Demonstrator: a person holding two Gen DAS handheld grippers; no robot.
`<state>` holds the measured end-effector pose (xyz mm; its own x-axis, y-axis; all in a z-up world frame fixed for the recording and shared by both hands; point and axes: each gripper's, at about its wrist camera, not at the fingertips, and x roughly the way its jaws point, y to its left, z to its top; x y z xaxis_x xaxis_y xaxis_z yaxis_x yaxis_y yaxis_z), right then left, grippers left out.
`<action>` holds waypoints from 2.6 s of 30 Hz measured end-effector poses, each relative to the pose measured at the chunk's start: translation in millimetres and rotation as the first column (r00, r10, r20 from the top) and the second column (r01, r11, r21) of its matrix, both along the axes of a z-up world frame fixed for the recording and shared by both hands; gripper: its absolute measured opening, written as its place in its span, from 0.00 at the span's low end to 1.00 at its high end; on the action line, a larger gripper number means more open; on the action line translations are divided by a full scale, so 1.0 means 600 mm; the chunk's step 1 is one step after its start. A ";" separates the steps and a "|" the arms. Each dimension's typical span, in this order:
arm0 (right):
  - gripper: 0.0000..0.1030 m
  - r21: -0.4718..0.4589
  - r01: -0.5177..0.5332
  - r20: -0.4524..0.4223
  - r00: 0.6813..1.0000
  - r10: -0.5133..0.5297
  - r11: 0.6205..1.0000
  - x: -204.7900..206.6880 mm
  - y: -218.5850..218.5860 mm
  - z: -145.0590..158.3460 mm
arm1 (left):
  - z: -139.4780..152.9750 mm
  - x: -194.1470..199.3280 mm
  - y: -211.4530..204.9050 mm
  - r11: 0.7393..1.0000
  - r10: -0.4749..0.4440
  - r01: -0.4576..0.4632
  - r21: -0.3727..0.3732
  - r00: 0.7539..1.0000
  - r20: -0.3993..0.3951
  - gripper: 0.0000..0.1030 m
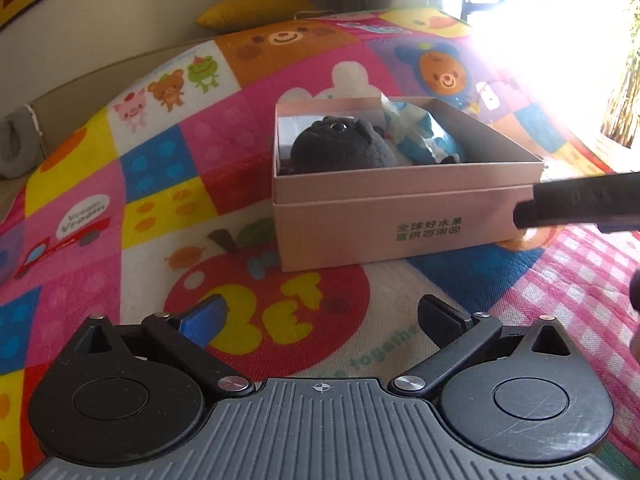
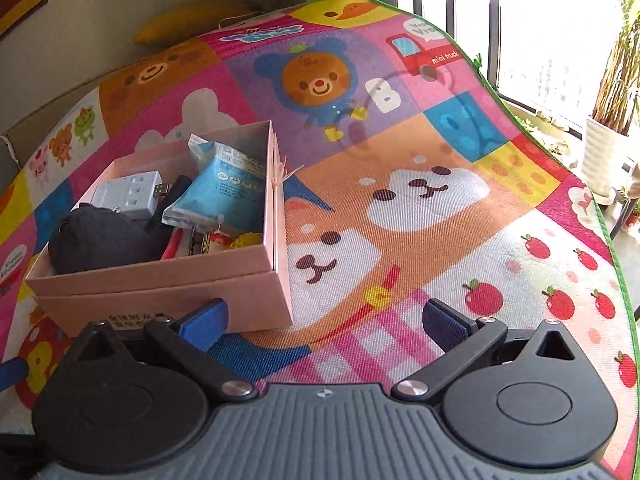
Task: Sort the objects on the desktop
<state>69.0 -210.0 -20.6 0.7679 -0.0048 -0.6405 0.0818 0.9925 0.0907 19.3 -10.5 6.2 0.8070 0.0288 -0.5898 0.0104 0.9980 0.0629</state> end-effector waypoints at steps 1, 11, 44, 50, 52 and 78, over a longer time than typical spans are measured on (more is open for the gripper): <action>1.00 0.003 -0.018 -0.009 1.000 0.018 1.000 -0.012 0.002 -0.009 | -0.001 0.004 -0.001 1.000 0.001 -0.001 0.009 1.000 0.002 1.00; 1.00 -0.086 0.009 -0.028 1.000 -0.011 0.996 -0.052 0.018 -0.041 | -0.013 0.025 0.012 0.998 0.005 -0.008 -0.057 0.998 -0.061 1.00; 1.00 -0.095 -0.076 0.003 0.997 0.076 0.993 -0.033 0.021 -0.046 | -0.013 0.025 0.014 0.998 0.004 -0.008 -0.056 0.998 -0.061 1.00; 1.00 -0.095 -0.075 0.003 0.997 0.076 0.993 -0.034 0.023 -0.046 | -0.014 0.025 0.013 0.998 0.004 -0.007 -0.057 0.998 -0.062 1.00; 1.00 -0.095 -0.076 0.003 0.997 0.076 0.993 -0.034 0.022 -0.046 | -0.014 0.025 0.014 0.998 0.004 -0.007 -0.056 0.998 -0.062 1.00; 1.00 -0.094 -0.075 0.003 0.997 0.075 0.993 -0.034 0.021 -0.047 | -0.014 0.025 0.014 0.998 0.003 -0.007 -0.057 0.998 -0.062 1.00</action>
